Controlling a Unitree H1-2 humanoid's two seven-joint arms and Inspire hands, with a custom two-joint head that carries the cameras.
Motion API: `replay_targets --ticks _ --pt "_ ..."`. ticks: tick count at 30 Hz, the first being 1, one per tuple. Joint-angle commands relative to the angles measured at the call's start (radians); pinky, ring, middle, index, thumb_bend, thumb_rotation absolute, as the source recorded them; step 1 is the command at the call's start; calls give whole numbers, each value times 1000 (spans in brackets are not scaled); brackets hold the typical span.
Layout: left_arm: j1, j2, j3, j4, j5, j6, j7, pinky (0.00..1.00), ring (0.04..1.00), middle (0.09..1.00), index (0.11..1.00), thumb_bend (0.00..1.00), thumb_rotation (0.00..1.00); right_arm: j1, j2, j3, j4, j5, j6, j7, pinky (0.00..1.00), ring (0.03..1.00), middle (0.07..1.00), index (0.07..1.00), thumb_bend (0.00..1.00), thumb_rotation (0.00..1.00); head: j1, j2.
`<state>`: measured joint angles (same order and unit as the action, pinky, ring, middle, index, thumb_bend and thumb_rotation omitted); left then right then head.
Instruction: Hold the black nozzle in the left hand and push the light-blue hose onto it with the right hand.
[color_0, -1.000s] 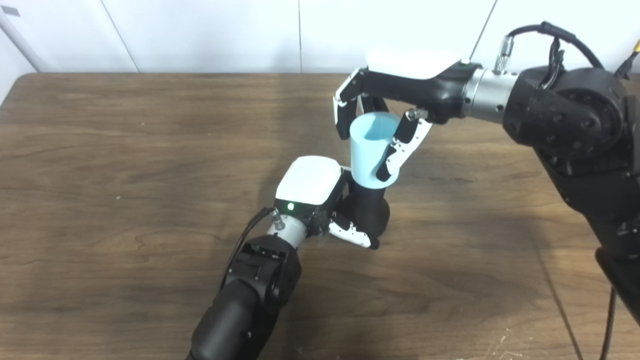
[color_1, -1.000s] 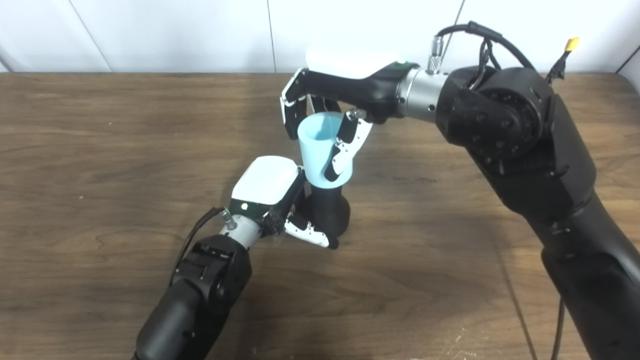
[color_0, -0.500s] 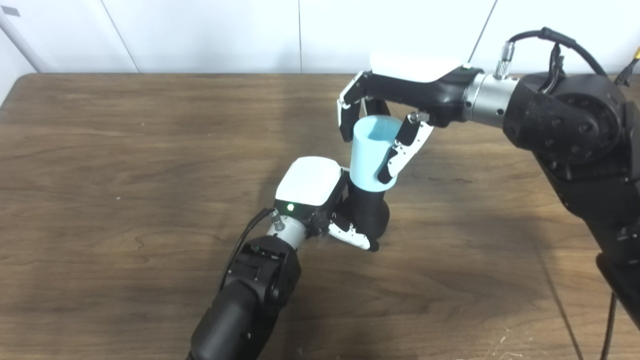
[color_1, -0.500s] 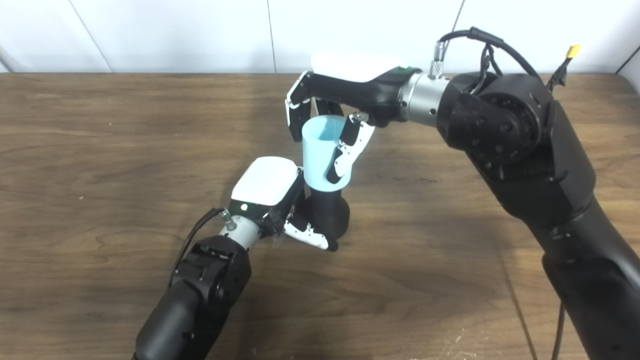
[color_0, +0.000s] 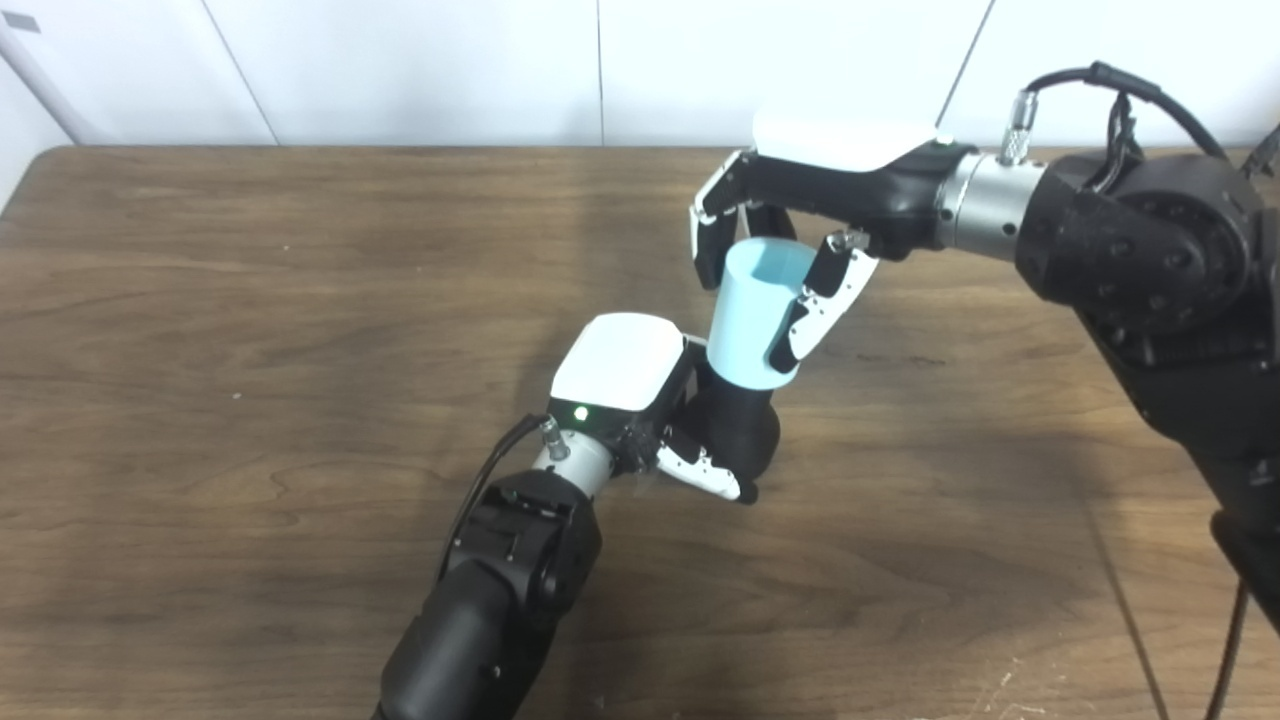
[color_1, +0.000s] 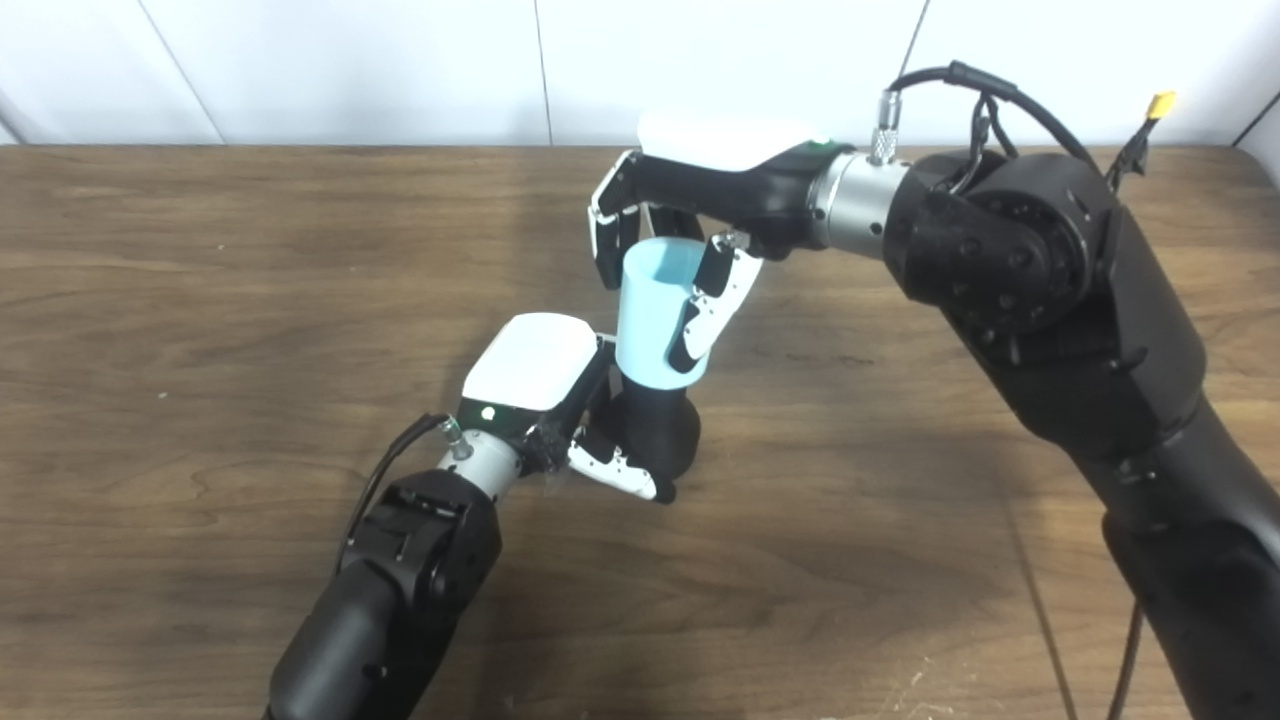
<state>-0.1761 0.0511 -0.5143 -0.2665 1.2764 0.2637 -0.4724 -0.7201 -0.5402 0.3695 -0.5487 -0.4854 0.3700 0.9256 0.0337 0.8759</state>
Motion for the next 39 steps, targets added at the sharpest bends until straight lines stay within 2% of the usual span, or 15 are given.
replay_targets --ticks 1,9,16,23,26,33,39 --pt "10 -3 -1 -8 1 1 -20 400 502 496 480 525 0 -22 -17 -5 -41 -7 8 6 375 391 515 492 518 0 -3 2" --pt "8 -3 0 -6 2 -1 -24 402 505 495 480 525 0 -3 -6 -12 -84 -26 -5 -12 345 386 520 491 517 0 -5 2" --pt "5 -3 2 -9 2 1 -37 407 509 498 479 525 0 18 -2 -10 -67 -31 -69 -45 328 370 509 498 516 0 -8 3" --pt "6 -5 7 -8 -10 -2 -31 408 511 502 478 524 0 46 12 -11 -69 -60 -102 -62 261 340 472 532 510 0 -9 2" --pt "8 -5 7 -9 -9 -3 -26 411 518 508 475 523 0 53 14 -12 -73 -61 -88 -54 234 325 453 537 507 0 -9 2" --pt "7 -4 7 -9 -10 -3 -30 405 508 497 480 525 0 79 26 -14 -73 -95 -93 -64 292 353 497 512 513 0 -9 5" --pt "7 -7 6 -14 0 2 -39 410 514 508 476 524 0 91 28 -12 -63 -104 -124 -77 281 347 489 520 512 0 -10 4"
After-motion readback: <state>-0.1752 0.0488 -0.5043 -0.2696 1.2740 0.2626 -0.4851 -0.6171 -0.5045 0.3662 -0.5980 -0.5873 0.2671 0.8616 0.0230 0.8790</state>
